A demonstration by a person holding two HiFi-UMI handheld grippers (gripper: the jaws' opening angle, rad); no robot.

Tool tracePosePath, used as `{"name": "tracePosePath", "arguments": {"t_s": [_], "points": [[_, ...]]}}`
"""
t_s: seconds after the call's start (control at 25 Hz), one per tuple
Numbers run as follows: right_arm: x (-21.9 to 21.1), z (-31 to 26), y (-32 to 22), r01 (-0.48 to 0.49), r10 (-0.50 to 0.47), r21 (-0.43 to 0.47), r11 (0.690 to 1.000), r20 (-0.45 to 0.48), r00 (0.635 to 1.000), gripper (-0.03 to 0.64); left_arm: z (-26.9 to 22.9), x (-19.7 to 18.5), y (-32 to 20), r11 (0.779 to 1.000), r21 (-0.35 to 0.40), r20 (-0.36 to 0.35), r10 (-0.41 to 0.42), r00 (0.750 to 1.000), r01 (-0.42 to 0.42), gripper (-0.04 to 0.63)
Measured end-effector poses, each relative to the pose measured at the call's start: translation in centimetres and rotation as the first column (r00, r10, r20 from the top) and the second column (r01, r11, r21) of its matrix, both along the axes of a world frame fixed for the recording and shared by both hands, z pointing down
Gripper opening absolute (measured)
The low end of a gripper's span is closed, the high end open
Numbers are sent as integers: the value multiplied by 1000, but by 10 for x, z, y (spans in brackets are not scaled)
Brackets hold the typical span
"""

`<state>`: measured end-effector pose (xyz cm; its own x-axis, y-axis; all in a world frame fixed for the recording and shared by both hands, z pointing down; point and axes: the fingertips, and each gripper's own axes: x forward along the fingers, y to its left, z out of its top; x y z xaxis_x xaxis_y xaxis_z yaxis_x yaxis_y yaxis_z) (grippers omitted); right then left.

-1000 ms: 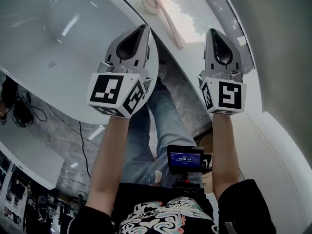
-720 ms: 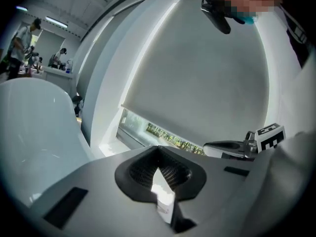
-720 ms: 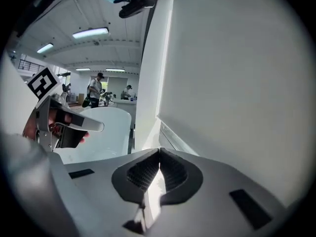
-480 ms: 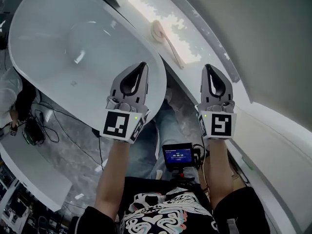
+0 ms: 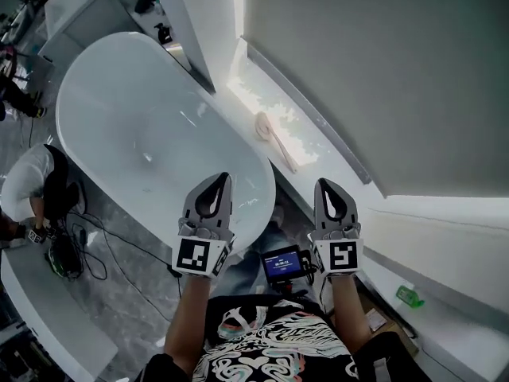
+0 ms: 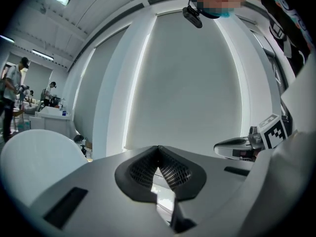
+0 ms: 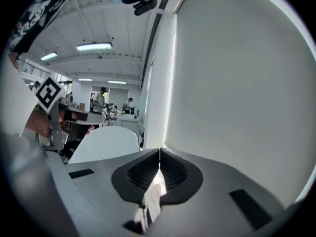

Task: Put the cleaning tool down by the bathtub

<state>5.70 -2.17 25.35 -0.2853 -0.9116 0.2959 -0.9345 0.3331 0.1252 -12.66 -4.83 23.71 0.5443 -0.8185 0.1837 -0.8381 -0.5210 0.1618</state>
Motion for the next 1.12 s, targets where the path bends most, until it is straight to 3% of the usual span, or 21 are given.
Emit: {"name": "tracePosePath", "arguments": {"t_s": [0.08,0.24,0.44,0.6,0.72,1.12], "points": [[-3,-22,9,-23,23,17,1000,32,999,26,-20,-11,5,1000,12,-7,-22,1000,22,15],[-11,-58,16,-8,8,55,998,8,1000,26,-57,-25,12,997,45,-25,-58,998,59,15],[-16,-108,21,-20,17,133,991,26,1000,26,-111,-35,23,988,135,-48,-72,996,78,15],[-18,-135,28,-18,8,175,984,58,998,26,-144,-34,25,976,204,-25,-79,997,82,15],[-17,-143,30,-20,1,178,984,102,995,26,-156,-29,25,971,224,-35,-79,996,84,15],[-8,-154,38,-19,-3,208,978,101,995,26,-159,-25,29,967,231,-30,-102,994,106,15]]}}
